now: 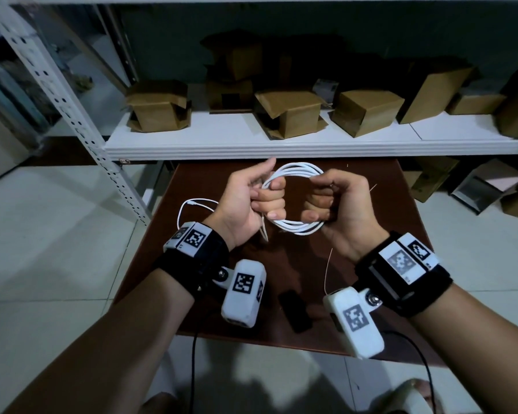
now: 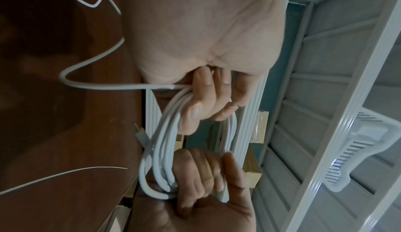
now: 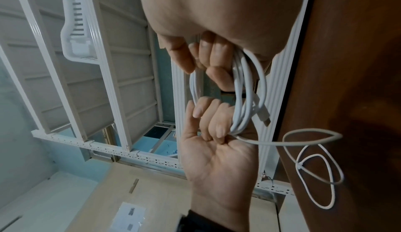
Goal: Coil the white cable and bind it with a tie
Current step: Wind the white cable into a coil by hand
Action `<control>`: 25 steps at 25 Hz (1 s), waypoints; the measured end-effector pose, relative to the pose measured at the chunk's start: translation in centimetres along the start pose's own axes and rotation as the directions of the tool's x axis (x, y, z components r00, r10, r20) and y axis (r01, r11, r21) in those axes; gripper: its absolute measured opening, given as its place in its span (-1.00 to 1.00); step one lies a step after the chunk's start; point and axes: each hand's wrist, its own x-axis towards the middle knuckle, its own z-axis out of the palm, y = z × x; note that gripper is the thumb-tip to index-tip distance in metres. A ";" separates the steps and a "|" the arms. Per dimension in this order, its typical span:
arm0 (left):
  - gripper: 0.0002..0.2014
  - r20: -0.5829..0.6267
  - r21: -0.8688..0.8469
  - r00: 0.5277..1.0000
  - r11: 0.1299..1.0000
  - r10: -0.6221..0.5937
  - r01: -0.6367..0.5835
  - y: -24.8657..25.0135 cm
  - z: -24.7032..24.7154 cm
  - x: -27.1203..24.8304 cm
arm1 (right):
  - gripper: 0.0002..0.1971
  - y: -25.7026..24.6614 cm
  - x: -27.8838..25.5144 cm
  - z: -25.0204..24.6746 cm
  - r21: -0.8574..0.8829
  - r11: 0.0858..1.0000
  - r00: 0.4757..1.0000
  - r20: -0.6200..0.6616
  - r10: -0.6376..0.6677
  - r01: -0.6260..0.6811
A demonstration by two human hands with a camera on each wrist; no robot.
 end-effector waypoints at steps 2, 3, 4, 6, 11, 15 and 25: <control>-0.56 -0.060 0.042 0.998 0.999 -0.011 0.014 -0.3 0.1 0.0 | -0.59 0.4 0.0 -0.2 -0.008 1.000 1.000 0.015 0.008 -0.008; -0.54 -0.089 0.060 0.996 0.998 -0.010 0.015 -0.5 0.3 0.0 | -0.59 0.6 0.0 -0.4 -0.010 1.000 1.000 0.027 0.016 -0.016; -0.54 -0.108 0.073 0.994 0.997 0.000 0.008 -0.6 0.4 0.0 | -0.59 0.7 0.0 -0.5 -0.010 1.000 0.999 0.045 0.027 -0.026; -0.54 -0.118 0.095 0.992 0.995 0.037 -0.026 -0.7 0.5 0.0 | -0.60 0.9 -0.1 -0.7 -0.018 0.999 0.995 0.087 0.051 -0.050; -0.55 -0.089 0.200 0.993 0.978 0.078 -0.059 -0.7 0.8 0.0 | -0.61 0.2 -0.2 -1.4 -0.130 0.987 0.978 0.169 0.119 -0.098; -0.53 -0.075 0.347 0.995 0.937 0.061 -0.032 -0.9 0.7 -0.1 | -0.59 0.0 -0.2 -1.4 -0.361 0.920 0.960 0.164 0.225 -0.154; -0.51 -0.037 0.629 0.997 0.777 0.066 -0.028 -1.8 0.9 -0.2 | -0.92 0.5 0.0 -1.9 -0.584 0.809 0.982 0.102 0.156 -0.068</control>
